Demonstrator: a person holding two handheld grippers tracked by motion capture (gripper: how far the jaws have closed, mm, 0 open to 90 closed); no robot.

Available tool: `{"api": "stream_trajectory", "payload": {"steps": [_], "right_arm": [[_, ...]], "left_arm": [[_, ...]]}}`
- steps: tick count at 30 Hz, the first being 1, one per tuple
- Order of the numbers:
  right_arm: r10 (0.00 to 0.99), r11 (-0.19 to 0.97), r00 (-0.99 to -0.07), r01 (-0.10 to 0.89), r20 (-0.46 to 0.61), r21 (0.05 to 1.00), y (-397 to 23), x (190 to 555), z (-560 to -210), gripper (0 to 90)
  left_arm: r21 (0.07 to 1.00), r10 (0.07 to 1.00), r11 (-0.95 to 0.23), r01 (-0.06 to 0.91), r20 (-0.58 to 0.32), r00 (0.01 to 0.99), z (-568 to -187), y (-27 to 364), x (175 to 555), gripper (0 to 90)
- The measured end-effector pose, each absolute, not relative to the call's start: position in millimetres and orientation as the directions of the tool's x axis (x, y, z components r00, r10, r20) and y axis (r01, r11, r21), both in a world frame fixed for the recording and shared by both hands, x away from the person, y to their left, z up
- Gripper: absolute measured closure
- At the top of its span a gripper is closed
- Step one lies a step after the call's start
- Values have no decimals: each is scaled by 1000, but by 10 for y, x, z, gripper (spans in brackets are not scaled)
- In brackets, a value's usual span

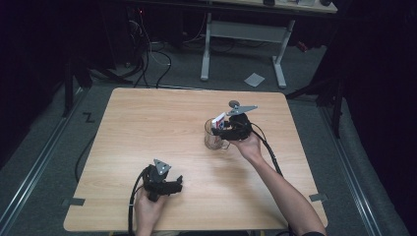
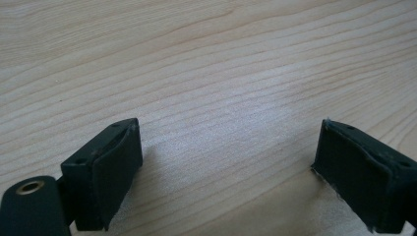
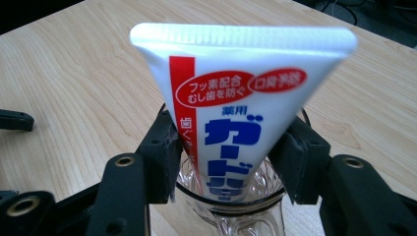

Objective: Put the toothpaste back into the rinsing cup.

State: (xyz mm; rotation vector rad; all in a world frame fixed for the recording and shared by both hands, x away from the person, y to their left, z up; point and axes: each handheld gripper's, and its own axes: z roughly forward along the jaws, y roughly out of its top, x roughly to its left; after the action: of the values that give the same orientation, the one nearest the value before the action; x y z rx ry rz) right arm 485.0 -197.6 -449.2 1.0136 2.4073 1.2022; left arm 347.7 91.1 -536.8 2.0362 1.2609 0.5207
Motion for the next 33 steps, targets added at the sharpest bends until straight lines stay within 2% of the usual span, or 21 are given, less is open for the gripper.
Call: {"api": "stream_trajectory", "payload": {"steps": [33], "right_arm": [[704, 402, -709, 442, 38, 802, -2033, 4750, -4411, 349]], "left_arm": [[721, 892, -305, 622, -14, 452, -5366, 912, 3477, 110]]}}
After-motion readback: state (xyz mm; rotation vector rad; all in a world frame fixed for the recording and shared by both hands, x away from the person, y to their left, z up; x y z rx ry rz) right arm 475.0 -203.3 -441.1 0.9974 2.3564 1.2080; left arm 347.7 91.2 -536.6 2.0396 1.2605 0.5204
